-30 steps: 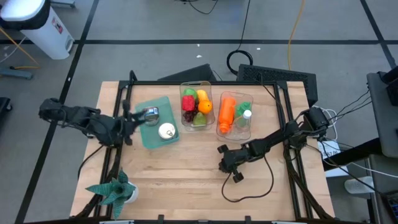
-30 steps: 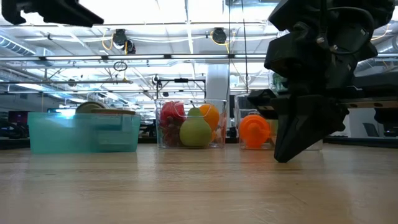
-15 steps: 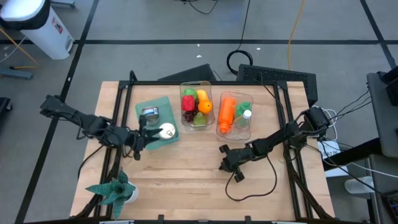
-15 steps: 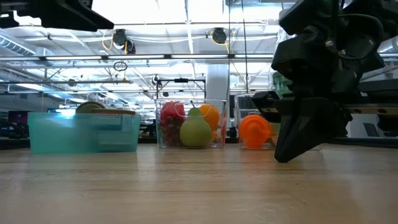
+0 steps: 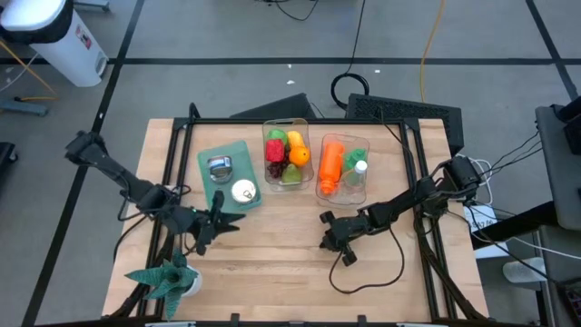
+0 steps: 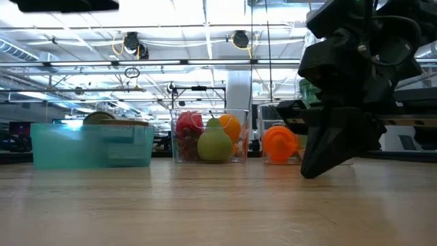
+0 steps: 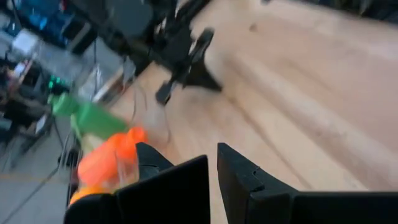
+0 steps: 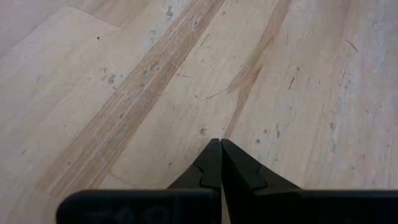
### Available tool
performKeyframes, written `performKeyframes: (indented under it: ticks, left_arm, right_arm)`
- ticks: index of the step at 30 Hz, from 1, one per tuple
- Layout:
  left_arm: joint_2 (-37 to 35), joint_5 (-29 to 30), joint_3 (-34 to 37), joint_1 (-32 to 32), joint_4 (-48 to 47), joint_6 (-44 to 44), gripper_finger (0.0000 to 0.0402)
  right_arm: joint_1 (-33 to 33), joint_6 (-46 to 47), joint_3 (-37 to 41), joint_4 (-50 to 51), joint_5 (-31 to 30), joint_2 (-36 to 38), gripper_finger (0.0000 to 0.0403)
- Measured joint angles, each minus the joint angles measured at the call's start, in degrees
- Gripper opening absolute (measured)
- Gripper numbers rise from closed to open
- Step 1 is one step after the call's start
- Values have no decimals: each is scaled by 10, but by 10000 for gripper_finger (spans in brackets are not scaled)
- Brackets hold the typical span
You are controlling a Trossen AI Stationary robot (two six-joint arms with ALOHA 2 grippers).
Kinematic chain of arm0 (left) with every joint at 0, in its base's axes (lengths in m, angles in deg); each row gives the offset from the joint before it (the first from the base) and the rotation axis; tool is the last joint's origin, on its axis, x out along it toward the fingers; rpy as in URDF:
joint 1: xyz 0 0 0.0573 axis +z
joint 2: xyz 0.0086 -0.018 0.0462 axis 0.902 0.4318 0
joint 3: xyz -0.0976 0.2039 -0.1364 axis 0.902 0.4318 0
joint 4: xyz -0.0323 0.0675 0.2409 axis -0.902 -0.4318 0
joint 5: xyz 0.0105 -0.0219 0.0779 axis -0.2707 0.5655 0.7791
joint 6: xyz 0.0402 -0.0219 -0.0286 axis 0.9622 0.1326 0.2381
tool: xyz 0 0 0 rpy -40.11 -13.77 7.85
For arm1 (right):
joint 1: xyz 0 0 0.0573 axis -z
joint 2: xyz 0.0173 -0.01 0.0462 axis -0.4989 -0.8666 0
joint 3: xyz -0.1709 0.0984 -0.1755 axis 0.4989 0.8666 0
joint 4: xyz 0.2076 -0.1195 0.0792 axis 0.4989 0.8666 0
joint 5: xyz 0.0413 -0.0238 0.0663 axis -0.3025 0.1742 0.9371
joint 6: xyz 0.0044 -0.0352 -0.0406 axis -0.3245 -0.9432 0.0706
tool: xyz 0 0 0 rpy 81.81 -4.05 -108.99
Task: Pick & Place Food Item
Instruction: Return to Home Position
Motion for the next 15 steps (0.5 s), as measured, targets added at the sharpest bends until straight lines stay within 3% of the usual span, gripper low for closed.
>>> performKeyframes:
  ticks: [4, 13, 15]
  left_arm:
    - [2, -56, 0, -5, 58, 38, 0]
    - [-6, -374, -1, 122, 142, 140, 0]
    - [-6, -407, -1, 159, 132, 151, 0]
  right_arm:
    - [0, 0, 0, -8, 0, -1, 0]
    - [0, 21, 0, -13, 0, -1, 0]
    - [0, 30, 0, -15, 0, -1, 0]
